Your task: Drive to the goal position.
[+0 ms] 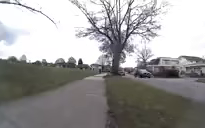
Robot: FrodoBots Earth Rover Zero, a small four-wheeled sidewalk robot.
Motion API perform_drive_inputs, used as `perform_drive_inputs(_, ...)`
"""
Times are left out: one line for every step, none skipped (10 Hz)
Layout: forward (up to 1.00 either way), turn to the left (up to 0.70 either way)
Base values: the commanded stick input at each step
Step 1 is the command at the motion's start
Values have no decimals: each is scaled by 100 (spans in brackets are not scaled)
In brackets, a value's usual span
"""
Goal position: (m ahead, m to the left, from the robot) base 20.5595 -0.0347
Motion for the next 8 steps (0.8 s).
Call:
perform_drive_inputs(0,0)
perform_drive_inputs(0,0)
perform_drive_inputs(0,0)
perform_drive_inputs(77,0)
perform_drive_inputs(85,0)
perform_drive_inputs(85,0)
perform_drive_inputs(85,-2)
perform_drive_inputs(85,-20)
